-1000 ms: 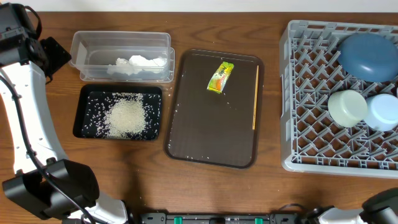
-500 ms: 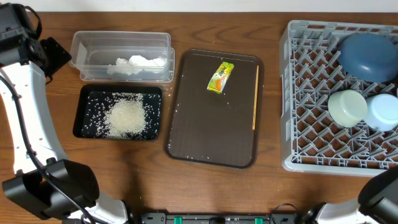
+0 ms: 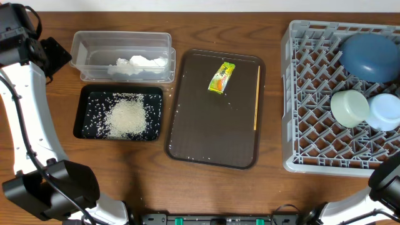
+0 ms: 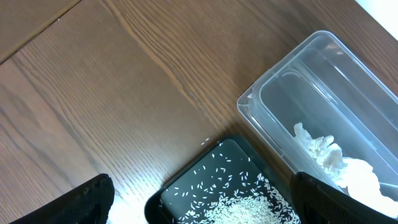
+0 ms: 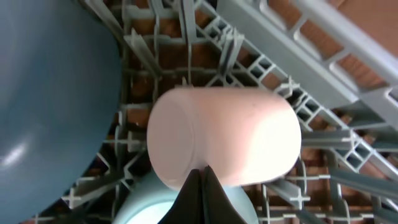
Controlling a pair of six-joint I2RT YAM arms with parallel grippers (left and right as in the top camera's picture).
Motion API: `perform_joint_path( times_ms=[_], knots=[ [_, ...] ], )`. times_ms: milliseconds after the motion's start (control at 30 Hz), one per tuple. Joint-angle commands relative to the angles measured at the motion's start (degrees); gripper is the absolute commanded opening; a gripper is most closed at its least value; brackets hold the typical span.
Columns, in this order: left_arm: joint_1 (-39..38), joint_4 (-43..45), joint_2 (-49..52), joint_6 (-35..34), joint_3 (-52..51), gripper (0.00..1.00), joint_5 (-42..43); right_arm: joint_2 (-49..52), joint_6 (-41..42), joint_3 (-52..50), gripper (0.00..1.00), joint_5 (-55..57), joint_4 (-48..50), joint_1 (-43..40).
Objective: Sort waste into correct bins and load items into the dishwasher rack
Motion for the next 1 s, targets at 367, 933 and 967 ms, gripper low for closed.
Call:
perform_joint_path(
  times_ms=[367,933,967],
  knots=[
    [0.20,-0.11,-0.17,-0.11,0.17,0.93,-0.70,-1.03,-0.61,-0.02,0.01,-0.55,-1.11,-0.04],
    [0.20,-0.11,-0.17,-0.11,0.17,0.93,-0.68,-0.63,-0.66,-0.02,0.01,-9.09,7.89,0.07],
    [0.20,-0.11,-0.17,-0.11,0.17,0.93,-0.68,0.15,-0.66,-0.02,0.02,-8.59,8.04,0.04]
  ],
)
